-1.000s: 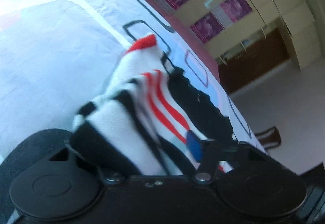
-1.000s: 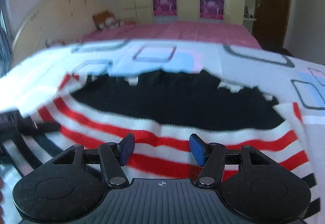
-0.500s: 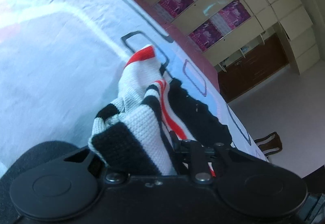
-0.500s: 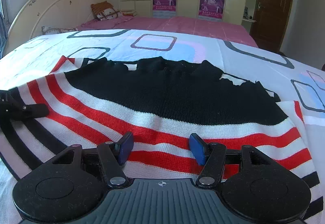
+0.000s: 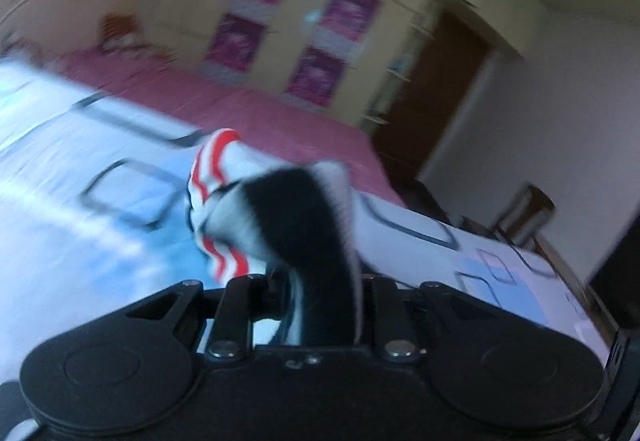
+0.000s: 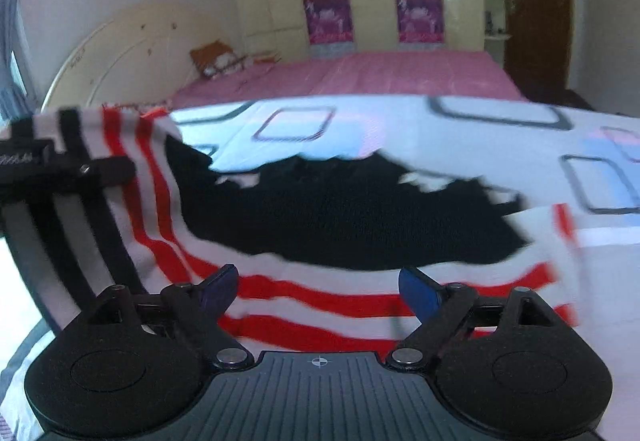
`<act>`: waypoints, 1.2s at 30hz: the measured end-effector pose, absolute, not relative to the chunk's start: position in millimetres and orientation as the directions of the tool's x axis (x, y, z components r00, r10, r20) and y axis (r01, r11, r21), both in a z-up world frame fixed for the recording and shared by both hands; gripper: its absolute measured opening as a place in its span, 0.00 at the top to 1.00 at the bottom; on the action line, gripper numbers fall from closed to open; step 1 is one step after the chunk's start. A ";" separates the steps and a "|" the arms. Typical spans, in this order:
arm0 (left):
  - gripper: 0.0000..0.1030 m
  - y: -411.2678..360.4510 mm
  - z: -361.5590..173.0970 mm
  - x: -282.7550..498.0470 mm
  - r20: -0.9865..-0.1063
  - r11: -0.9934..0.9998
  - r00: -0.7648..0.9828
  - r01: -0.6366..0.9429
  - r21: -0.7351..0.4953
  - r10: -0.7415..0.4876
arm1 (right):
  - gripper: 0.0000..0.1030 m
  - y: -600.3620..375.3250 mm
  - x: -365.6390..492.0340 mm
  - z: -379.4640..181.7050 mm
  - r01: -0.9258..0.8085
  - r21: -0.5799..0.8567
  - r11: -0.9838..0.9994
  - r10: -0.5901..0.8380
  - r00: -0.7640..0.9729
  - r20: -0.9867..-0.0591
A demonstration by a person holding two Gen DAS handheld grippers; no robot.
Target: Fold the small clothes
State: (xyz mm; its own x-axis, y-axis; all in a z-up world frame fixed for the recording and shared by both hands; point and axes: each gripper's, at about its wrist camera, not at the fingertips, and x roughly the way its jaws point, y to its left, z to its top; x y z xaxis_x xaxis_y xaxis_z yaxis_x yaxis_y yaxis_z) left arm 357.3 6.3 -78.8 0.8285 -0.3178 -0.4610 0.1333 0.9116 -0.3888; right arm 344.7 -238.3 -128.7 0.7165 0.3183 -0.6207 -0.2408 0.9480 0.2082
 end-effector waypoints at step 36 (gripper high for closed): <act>0.54 -135.3 -115.5 303.5 -0.640 0.806 0.559 0.568 -0.167 -0.527 | 0.17 -356.7 367.9 -125.9 -0.091 0.587 0.805 0.529 0.557 -0.640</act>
State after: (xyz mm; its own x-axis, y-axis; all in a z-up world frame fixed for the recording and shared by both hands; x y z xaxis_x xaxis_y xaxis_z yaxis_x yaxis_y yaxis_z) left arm 303.5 -135.3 -115.5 0.5593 -0.5268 -0.6401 0.5680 0.8059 -0.1670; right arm 367.9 -356.7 -125.9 0.5573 0.5294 -0.6397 -0.0909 0.8047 0.5867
